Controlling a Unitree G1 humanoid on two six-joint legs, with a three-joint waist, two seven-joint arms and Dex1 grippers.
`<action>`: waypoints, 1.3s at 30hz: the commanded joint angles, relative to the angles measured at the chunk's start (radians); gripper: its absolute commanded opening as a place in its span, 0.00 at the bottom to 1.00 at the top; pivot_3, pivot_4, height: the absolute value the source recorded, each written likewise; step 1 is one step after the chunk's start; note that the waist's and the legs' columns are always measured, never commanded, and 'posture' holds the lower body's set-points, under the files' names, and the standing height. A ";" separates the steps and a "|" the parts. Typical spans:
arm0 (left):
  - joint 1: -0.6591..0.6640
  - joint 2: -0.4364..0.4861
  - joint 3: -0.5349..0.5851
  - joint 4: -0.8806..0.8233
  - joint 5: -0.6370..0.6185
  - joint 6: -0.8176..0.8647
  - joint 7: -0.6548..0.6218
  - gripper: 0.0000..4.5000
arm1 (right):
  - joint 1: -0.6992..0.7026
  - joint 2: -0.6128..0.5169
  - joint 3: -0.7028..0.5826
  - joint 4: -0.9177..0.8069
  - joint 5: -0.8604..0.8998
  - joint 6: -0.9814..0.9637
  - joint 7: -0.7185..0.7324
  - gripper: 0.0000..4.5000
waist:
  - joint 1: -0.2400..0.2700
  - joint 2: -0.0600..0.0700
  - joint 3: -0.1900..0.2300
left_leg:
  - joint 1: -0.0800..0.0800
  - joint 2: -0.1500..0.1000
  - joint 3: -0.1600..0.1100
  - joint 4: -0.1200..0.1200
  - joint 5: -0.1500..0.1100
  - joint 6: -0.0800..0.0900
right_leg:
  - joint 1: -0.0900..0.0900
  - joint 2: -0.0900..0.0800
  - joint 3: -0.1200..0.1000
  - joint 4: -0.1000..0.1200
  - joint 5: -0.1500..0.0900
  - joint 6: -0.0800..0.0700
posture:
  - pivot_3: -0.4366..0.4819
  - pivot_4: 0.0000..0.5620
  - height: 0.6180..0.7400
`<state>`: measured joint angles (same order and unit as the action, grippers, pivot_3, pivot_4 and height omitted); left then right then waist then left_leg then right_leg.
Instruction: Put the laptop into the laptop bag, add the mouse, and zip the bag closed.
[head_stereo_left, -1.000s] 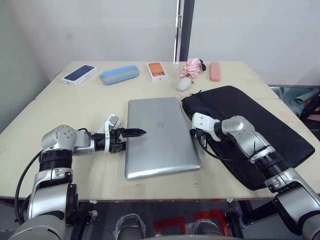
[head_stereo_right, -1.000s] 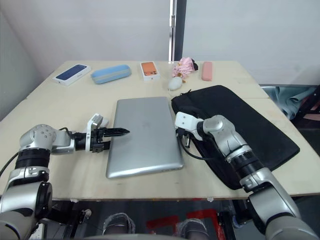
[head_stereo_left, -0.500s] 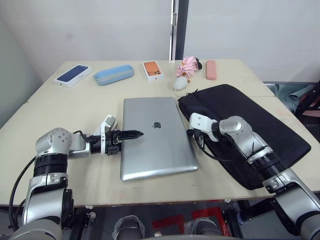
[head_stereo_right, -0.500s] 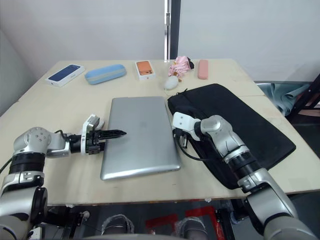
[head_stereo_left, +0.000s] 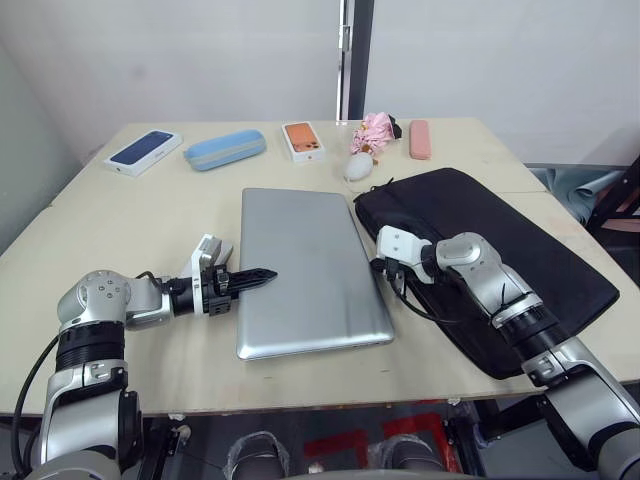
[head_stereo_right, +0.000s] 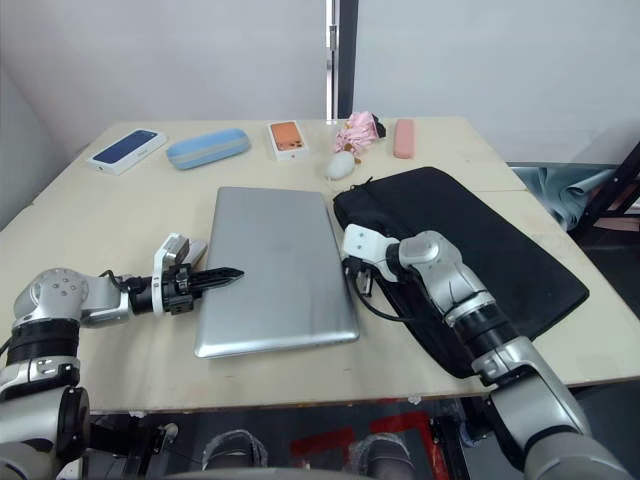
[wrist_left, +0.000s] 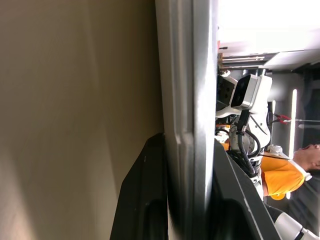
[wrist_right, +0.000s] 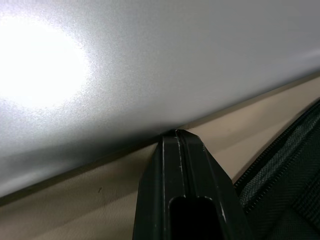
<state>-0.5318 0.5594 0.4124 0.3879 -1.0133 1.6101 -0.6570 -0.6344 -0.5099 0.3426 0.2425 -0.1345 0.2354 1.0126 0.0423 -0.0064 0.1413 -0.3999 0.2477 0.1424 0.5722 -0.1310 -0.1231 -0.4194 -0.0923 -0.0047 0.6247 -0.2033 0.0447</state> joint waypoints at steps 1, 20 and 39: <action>-0.002 -0.001 0.037 -0.070 -0.090 0.004 0.047 0.06 | -0.009 0.016 0.010 0.017 0.008 -0.008 0.009 0.00 | 0.000 0.000 0.000 | 0.000 0.000 0.000 0.000 0.000 0.000 | 0.000 0.000 0.000 0.000 0.000 0.000 | 0.48 0.27 1.00; 0.119 0.054 0.077 -0.165 -0.588 -0.004 0.332 0.06 | -0.038 0.040 -0.187 -0.039 0.179 0.104 -0.042 0.18 | 0.024 0.000 0.002 | -0.006 0.000 0.000 0.000 0.000 0.000 | -0.005 0.000 -0.001 -0.002 0.000 0.000 | 0.48 0.27 1.00; 0.362 0.032 -0.148 -0.457 -0.957 -0.346 0.492 0.06 | 0.076 -0.367 -0.428 -0.219 0.426 0.277 0.158 0.99 | 0.058 0.000 0.002 | -0.005 -0.001 0.001 0.002 -0.001 -0.001 | -0.004 0.000 0.001 -0.001 0.001 0.003 | 0.48 0.27 1.00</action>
<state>-0.1397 0.6245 0.2548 -0.0534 -1.8910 1.2823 -0.1170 -0.5635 -0.8450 -0.0447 0.0696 0.2561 0.5022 1.1376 0.1001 -0.0064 0.1434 -0.4043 0.2474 0.1431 0.5745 -0.1317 -0.1238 -0.4228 -0.0923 -0.0035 0.6236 -0.2017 0.0476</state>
